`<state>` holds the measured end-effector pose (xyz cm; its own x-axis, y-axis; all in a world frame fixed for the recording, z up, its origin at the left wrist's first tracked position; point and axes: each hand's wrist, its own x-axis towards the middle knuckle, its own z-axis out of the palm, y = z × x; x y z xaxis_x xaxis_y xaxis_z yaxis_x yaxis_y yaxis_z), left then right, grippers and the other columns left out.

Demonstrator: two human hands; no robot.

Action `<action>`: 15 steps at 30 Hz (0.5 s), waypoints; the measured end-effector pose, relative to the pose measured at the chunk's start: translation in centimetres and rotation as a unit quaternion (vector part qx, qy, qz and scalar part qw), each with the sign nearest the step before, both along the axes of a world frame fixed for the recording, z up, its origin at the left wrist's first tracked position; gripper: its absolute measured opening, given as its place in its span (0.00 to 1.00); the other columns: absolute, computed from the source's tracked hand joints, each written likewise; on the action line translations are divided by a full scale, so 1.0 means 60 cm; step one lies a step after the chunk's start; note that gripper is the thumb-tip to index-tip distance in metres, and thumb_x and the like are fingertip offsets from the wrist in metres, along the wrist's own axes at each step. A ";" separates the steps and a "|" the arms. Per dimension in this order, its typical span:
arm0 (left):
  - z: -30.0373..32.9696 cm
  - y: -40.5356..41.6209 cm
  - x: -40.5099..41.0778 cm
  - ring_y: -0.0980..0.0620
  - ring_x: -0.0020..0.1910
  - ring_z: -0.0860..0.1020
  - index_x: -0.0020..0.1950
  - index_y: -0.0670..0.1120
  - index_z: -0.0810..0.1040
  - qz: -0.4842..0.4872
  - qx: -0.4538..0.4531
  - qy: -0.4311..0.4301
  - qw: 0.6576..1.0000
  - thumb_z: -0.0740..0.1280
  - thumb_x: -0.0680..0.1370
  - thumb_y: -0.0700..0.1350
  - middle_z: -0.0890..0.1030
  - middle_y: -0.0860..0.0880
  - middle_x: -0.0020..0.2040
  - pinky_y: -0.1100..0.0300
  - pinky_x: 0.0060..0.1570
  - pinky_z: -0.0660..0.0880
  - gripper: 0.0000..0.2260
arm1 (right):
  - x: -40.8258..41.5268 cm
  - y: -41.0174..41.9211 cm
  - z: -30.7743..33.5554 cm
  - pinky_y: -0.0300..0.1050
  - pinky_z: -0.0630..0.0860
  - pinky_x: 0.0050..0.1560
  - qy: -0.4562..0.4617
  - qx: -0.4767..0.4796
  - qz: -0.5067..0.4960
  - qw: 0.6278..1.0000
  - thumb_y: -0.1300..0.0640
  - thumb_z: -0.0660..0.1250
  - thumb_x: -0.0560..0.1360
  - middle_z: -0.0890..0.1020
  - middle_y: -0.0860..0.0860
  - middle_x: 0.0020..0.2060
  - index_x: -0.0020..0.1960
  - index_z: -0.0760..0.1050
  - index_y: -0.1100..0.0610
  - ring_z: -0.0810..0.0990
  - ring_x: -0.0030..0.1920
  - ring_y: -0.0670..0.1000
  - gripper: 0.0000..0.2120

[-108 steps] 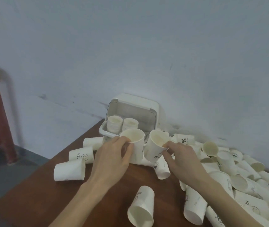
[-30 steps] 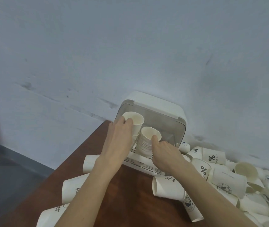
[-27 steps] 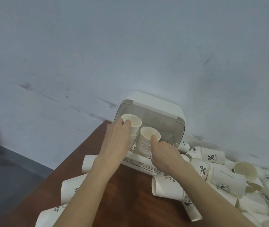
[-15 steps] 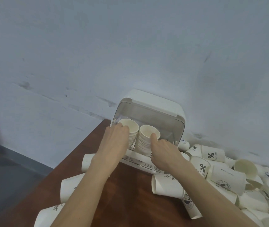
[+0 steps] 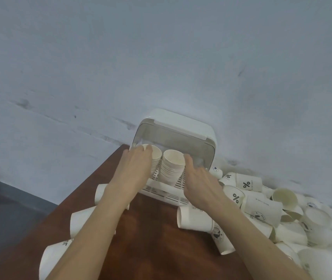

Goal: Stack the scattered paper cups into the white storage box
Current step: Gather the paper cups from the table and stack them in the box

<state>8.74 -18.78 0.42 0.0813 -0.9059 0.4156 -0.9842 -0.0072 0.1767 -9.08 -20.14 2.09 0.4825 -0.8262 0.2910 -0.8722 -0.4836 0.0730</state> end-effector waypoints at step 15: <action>-0.008 0.207 -0.112 0.46 0.57 0.75 0.66 0.48 0.75 -0.146 -0.041 0.165 0.975 0.58 0.81 0.43 0.77 0.50 0.58 0.48 0.56 0.72 0.14 | -0.103 0.180 0.038 0.51 0.65 0.38 -0.141 0.009 -0.045 0.989 0.65 0.56 0.73 0.70 0.50 0.37 0.70 0.58 0.54 0.69 0.41 0.55 0.26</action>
